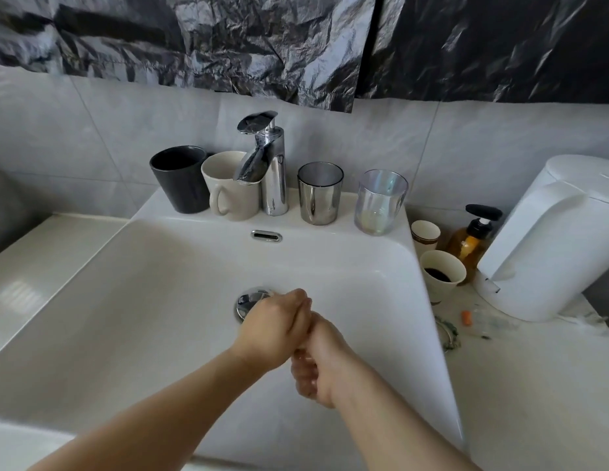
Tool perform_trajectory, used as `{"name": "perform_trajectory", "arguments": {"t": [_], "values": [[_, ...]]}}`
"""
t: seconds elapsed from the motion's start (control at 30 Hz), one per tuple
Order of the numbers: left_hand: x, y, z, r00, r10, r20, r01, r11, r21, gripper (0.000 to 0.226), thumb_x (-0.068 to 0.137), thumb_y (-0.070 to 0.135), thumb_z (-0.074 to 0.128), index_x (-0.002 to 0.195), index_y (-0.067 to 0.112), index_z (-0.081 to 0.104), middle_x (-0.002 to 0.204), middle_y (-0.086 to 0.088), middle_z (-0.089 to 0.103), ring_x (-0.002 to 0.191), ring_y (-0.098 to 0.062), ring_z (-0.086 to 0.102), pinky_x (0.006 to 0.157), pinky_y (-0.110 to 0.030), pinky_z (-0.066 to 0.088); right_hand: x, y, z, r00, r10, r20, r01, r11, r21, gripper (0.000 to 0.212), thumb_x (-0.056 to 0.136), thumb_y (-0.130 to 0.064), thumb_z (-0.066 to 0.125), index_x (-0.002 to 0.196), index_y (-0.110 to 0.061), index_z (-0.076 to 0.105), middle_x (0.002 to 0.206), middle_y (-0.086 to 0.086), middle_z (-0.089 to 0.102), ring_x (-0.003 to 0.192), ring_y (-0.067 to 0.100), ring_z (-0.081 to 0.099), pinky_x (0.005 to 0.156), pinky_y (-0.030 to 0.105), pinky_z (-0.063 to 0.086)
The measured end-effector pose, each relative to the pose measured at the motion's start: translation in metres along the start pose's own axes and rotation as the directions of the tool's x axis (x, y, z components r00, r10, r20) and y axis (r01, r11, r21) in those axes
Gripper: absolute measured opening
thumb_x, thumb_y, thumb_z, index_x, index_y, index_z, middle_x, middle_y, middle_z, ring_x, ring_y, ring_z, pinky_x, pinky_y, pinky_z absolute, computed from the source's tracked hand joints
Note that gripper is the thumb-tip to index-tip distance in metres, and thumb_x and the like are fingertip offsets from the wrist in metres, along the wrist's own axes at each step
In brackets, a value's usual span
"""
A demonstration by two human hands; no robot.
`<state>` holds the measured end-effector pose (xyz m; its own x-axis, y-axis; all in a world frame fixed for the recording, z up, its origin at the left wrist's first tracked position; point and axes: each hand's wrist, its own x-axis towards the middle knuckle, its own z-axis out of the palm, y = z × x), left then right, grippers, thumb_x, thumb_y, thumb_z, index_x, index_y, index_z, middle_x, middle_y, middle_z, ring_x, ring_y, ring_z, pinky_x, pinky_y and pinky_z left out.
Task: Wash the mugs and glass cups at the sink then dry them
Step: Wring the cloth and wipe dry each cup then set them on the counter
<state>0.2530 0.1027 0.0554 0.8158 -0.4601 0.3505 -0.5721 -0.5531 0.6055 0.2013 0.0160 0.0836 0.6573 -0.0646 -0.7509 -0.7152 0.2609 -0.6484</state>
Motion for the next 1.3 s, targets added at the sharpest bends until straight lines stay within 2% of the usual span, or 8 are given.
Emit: {"name": "perform_trajectory", "arguments": {"t": [0.2, 0.3, 0.43, 0.57, 0.9, 1.1, 1.23, 1.3], "values": [[0.014, 0.007, -0.008, 0.638, -0.709, 0.301, 0.753, 0.491, -0.439, 0.032, 0.095, 0.014, 0.036, 0.064, 0.017, 0.043, 0.055, 0.0, 0.04, 0.038, -0.012, 0.035, 0.038, -0.016, 0.025, 0.014, -0.001, -0.002, 0.751, -0.649, -0.12, 0.512, 0.688, -0.515, 0.035, 0.094, -0.053, 0.033, 0.101, -0.025, 0.05, 0.076, -0.011, 0.058, 0.082, 0.019, 0.057, 0.066, 0.028, 0.039], [0.012, 0.008, -0.021, 0.419, -0.668, 0.615, 0.877, 0.124, -0.464, 0.049, 0.091, 0.018, 0.039, 0.042, 0.019, 0.044, 0.043, 0.004, 0.033, 0.028, -0.006, 0.022, 0.031, -0.009, 0.016, 0.013, 0.001, -0.009, 0.568, -0.817, 0.101, 0.574, 0.304, -0.761, 0.045, 0.087, -0.061, 0.03, 0.123, -0.035, 0.037, 0.113, -0.008, 0.055, 0.103, 0.017, 0.056, 0.075, 0.027, 0.04], [0.005, 0.02, -0.018, 0.4, -0.589, 0.703, 0.885, 0.05, -0.462, 0.061, 0.093, 0.023, 0.04, 0.032, 0.019, 0.034, 0.036, 0.008, 0.027, 0.028, -0.004, 0.02, 0.031, -0.01, 0.013, 0.017, -0.005, -0.002, 0.403, -0.884, 0.237, 0.538, 0.019, -0.843, 0.046, 0.087, -0.053, 0.028, 0.098, -0.018, 0.056, 0.088, 0.0, 0.063, 0.072, 0.023, 0.063, 0.054, 0.025, 0.037], [0.005, 0.027, -0.007, 0.586, -0.704, 0.401, 0.74, 0.263, -0.62, 0.044, 0.096, 0.015, 0.037, 0.052, 0.016, 0.037, 0.038, 0.004, 0.032, 0.036, -0.012, 0.025, 0.041, -0.019, 0.018, 0.025, -0.007, 0.005, 0.349, -0.933, 0.082, 0.491, 0.108, -0.864, 0.031, 0.092, -0.035, 0.033, 0.066, -0.018, 0.037, 0.057, 0.005, 0.056, 0.051, 0.032, 0.049, 0.048, 0.025, 0.027], [0.018, 0.015, -0.011, 0.986, -0.11, -0.129, 0.103, 0.993, -0.054, 0.041, 0.098, 0.028, 0.037, 0.06, 0.019, 0.025, 0.048, 0.005, 0.031, 0.044, -0.012, 0.028, 0.05, -0.029, 0.023, 0.006, -0.021, 0.008, 0.915, -0.365, -0.174, 0.3, 0.901, -0.312, 0.038, 0.093, -0.025, 0.03, 0.056, -0.016, 0.036, 0.052, -0.003, 0.04, 0.046, 0.014, 0.034, 0.046, 0.023, 0.024], [0.033, 0.0, -0.021, 0.83, 0.53, -0.172, -0.482, 0.838, 0.256, 0.056, 0.103, 0.033, 0.026, 0.058, 0.006, 0.048, 0.04, -0.001, 0.042, 0.032, -0.02, 0.035, 0.036, -0.02, 0.027, -0.009, -0.022, 0.005, 0.997, -0.043, 0.059, 0.039, 0.997, 0.063, 0.033, 0.086, -0.025, 0.028, 0.054, -0.02, 0.034, 0.044, -0.003, 0.025, 0.036, 0.01, 0.018, 0.041, 0.017, 0.011], [0.024, 0.004, -0.016, 0.984, -0.086, -0.156, 0.089, 0.996, 0.014, 0.034, 0.097, 0.037, 0.042, 0.071, 0.015, 0.042, 0.055, 0.003, 0.05, 0.052, -0.021, 0.048, 0.05, -0.03, 0.038, -0.001, -0.02, 0.002, 0.966, -0.257, -0.036, 0.252, 0.962, -0.108, 0.025, 0.09, -0.029, 0.037, 0.074, -0.014, 0.047, 0.059, 0.002, 0.046, 0.044, 0.013, 0.032, 0.043, 0.021, 0.026], [0.02, 0.005, -0.014, 0.902, -0.432, -0.019, 0.421, 0.887, -0.19, 0.026, 0.092, 0.041, 0.054, 0.081, 0.018, 0.046, 0.07, 0.0, 0.061, 0.063, -0.019, 0.056, 0.057, -0.03, 0.043, 0.003, -0.016, -0.004, 0.926, -0.368, -0.081, 0.358, 0.927, -0.116, 0.024, 0.091, -0.036, 0.049, 0.092, -0.012, 0.052, 0.076, 0.002, 0.057, 0.055, 0.013, 0.046, 0.05, 0.024, 0.042]]}}
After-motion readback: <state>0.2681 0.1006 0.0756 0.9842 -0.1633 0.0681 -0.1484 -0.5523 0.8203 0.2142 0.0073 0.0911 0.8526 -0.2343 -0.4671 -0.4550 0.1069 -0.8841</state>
